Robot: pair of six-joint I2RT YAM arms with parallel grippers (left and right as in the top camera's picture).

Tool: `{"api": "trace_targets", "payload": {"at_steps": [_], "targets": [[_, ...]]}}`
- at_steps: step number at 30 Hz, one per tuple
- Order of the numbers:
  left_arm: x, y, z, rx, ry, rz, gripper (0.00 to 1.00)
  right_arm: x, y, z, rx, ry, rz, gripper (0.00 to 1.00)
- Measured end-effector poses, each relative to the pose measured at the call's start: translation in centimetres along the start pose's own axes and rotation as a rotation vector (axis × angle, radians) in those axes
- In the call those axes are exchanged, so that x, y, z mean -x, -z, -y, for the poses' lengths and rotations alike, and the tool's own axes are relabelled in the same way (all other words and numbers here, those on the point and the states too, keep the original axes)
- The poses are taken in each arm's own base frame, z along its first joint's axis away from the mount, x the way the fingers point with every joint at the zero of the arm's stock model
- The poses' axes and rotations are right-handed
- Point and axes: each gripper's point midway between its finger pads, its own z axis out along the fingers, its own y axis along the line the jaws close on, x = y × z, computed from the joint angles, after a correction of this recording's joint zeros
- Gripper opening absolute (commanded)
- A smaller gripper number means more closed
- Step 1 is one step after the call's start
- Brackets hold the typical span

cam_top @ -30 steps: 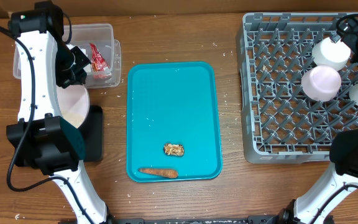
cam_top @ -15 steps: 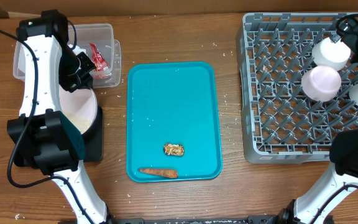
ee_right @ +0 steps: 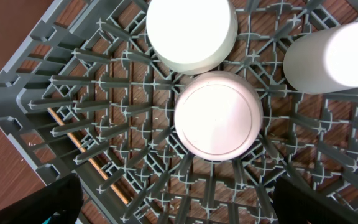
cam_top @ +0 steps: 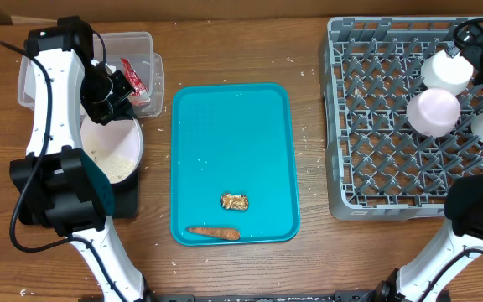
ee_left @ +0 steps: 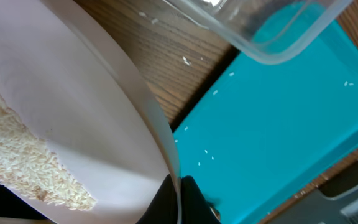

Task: Sort waste into correct bins and load items into the dishwasher
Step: 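Tilt the plate with the left gripper to dump rice onto the black tray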

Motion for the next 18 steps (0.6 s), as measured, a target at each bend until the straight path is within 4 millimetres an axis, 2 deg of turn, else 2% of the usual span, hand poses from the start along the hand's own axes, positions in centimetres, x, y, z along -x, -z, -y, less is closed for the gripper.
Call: {"api": "trace_targets", "payload": {"at_steps": [8,18], "targets": [[-0.3,0.5,-1.2,-0.02,0.026,-0.039,0.04,0.0,0.0,0.0,0.0,0.0,0.0,1.0],[-0.8,1.0,-1.5,-0.026,0.008,-0.052,0.04,0.0,0.0,0.0,0.0,0.0,0.0,1.0]]}}
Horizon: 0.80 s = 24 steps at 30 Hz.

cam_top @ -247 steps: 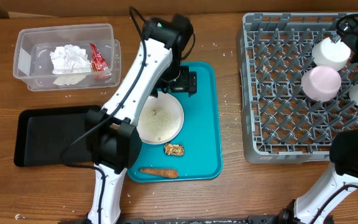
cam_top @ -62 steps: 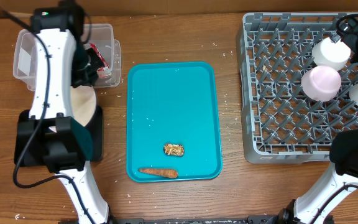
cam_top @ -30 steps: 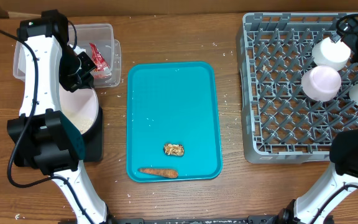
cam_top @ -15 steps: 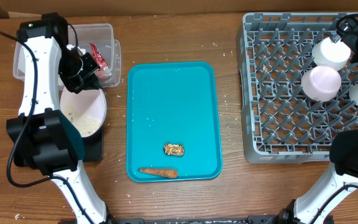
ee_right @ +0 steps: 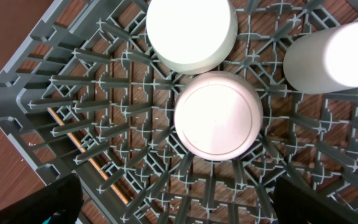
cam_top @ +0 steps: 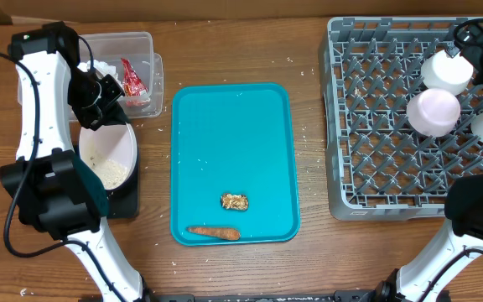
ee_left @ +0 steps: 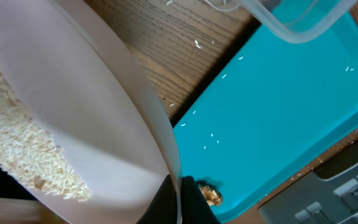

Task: Sort waste into correct bins and load items into the dishwasher
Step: 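Tilt the plate with the left gripper to dump rice onto the black tray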

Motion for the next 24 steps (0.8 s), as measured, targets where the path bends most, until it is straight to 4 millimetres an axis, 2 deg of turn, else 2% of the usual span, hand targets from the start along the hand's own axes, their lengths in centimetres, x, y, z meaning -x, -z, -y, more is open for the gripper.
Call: {"api": "trace_targets", "payload": {"at_steps": [7,11,24], "targets": [[-2.1,2.8,0.7,-0.067,-0.076,0.01,0.04,0.0,0.0,0.0,-0.001,0.0,0.0,1.0],[-2.7,3.6,0.6,-0.112,-0.093,-0.011,0.04,0.0,0.0,0.0,0.0,0.0,0.0,1.0],[-2.0,4.9,-0.8,-0.213,-0.087,-0.017,0.04,0.0,0.0,0.0,0.0,0.0,0.0,1.0]]}}
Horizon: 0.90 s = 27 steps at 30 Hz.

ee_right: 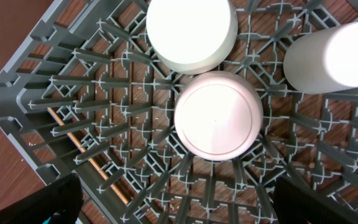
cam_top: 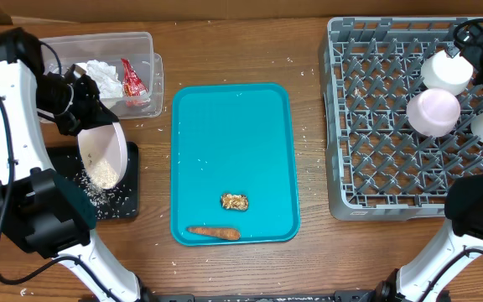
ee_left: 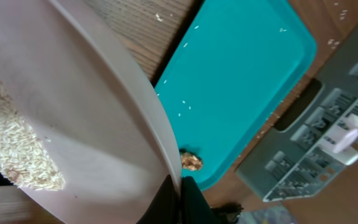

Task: Sort waste into correct bins and load items into the dishwasher
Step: 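Tilt the plate with the left gripper to dump rice onto the black tray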

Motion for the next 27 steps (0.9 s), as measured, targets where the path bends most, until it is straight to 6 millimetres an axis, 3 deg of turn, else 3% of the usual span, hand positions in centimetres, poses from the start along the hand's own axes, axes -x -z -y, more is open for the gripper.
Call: {"api": "trace_targets", "payload": {"at_steps": [16,27], "targets": [[1.0,2.7,-0.6,-0.206,0.019,0.032,0.04,0.0,0.0,0.0,0.0,0.0,0.0,1.0],[0.9,3.1,0.7,-0.291,0.01,0.026,0.04,0.0,0.0,0.0,0.0,0.0,0.0,1.0]]}}
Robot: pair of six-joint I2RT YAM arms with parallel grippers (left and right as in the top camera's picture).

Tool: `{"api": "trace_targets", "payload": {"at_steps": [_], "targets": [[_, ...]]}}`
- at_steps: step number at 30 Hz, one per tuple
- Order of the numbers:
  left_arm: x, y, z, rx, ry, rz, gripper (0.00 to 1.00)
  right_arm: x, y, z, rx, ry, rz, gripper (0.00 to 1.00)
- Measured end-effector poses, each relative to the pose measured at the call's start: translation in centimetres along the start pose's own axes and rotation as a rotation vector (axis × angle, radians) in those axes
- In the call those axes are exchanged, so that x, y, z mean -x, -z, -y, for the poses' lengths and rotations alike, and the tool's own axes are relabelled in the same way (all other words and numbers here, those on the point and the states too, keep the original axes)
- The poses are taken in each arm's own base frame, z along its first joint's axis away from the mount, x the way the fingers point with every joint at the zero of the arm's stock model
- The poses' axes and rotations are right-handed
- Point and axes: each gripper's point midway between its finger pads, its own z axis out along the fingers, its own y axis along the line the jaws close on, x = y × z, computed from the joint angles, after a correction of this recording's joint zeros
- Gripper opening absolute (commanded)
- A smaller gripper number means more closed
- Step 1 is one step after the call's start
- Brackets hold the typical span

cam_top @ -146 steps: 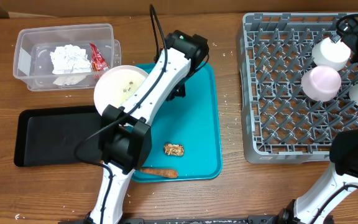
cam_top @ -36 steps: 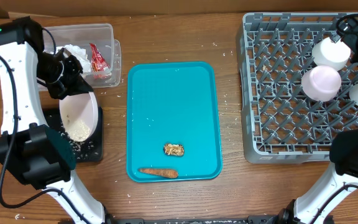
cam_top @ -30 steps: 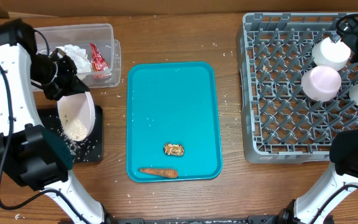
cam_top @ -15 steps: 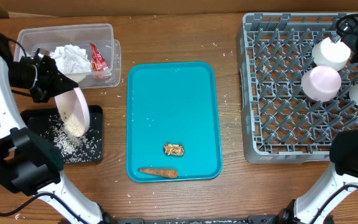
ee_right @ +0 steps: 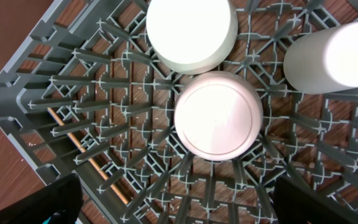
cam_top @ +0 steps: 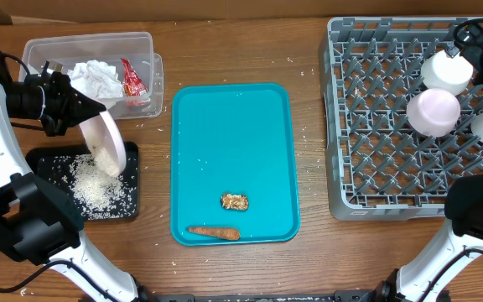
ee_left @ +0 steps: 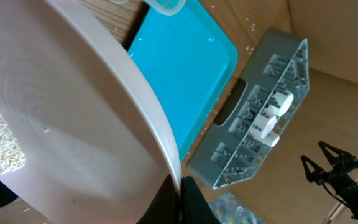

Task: Sort waste into correct bins and load items into the dishwasher
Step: 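Tilt the plate with the left gripper to dump rice onto the black tray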

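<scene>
My left gripper is shut on the rim of a white bowl, which is tipped steeply on edge over the black bin. Rice lies heaped in that bin and a little still clings inside the bowl. On the teal tray remain a brown food scrap and a carrot piece. My right gripper hangs open above the grey dish rack, over a pink cup set upside down beside two white cups.
A clear plastic bin at the back left holds crumpled tissue and a red wrapper. Loose rice grains are scattered on the wooden table around the tray.
The left gripper has moved left and tipped the bowl much steeper. More rice now lies in the black bin, and less is left in the bowl. The right arm is unchanged.
First the left gripper held the bowl, with rice in it, nearly level over the black bin. Moment by moment the bowl stood further left and more tilted, and rice appeared in the bin. Now most of it is there. The right gripper stayed open over the rack.
</scene>
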Motion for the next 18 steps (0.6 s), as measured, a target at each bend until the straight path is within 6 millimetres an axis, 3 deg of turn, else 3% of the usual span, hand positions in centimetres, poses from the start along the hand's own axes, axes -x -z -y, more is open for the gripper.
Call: {"api": "trace_targets", "payload": {"at_steps": [8,18], "targets": [[0.0,0.2,-0.3,-0.048,0.038,-0.008,0.04,0.0,0.0,0.0,0.0,0.0,0.0,1.0],[-0.6,-0.5,-2.4,-0.11,0.122,-0.057,0.04,0.0,0.0,0.0,0.001,0.0,0.0,1.0]]}}
